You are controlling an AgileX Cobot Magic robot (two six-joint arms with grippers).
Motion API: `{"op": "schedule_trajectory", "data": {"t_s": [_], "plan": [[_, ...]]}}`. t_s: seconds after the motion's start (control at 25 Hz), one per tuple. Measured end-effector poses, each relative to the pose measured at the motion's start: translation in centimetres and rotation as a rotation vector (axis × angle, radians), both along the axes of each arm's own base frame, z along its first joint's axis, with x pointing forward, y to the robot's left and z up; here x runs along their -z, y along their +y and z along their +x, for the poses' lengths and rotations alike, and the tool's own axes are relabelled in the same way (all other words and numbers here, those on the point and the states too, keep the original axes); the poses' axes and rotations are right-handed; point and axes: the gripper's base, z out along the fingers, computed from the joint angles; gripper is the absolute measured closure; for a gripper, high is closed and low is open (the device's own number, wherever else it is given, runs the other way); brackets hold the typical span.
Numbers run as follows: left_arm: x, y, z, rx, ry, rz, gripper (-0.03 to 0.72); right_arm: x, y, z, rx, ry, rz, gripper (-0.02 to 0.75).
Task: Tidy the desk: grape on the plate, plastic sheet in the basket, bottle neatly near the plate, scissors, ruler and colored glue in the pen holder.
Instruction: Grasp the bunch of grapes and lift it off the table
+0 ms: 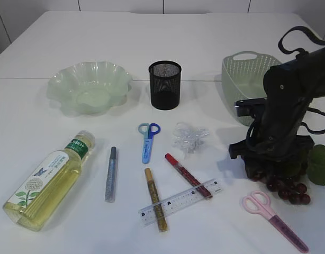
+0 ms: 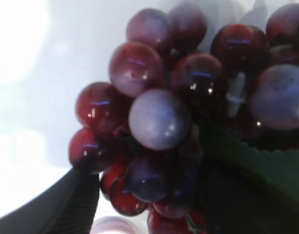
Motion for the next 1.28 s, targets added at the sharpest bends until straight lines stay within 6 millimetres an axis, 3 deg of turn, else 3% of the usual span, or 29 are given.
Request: {"op": "schedule_trajectory", "data": {"t_s": [0.44,0.52,0.72,0.84,1.04,1.28], "plan": [[0.0,0.0,0.0,-0.001,-0.002,-0.001,0.273,0.9,-0.2,0.0,-0.007,0.035,-0.025,0.289],[0.0,0.0,0.0,-0.001,-0.004,-0.001,0.273,0.9,-0.3,0.0,-0.008,0.037,-0.028,0.329],[-0.1,0.0,0.0,-0.002,-0.007,-0.003,0.273,1.0,-0.3,-0.1,0.001,0.051,-0.024,0.542],[-0.1,0.0,0.0,-0.002,-0.007,-0.003,0.273,1.0,-0.3,-0.1,0.002,0.062,-0.028,0.603],[-0.1,0.0,0.0,0.000,-0.007,-0.005,0.273,0.9,-0.5,-0.6,0.009,0.116,-0.047,0.613],[-0.1,0.0,0.0,-0.001,-0.007,-0.005,0.273,-2.4,-0.7,-1.5,0.021,0.094,-0.037,0.615]]}}
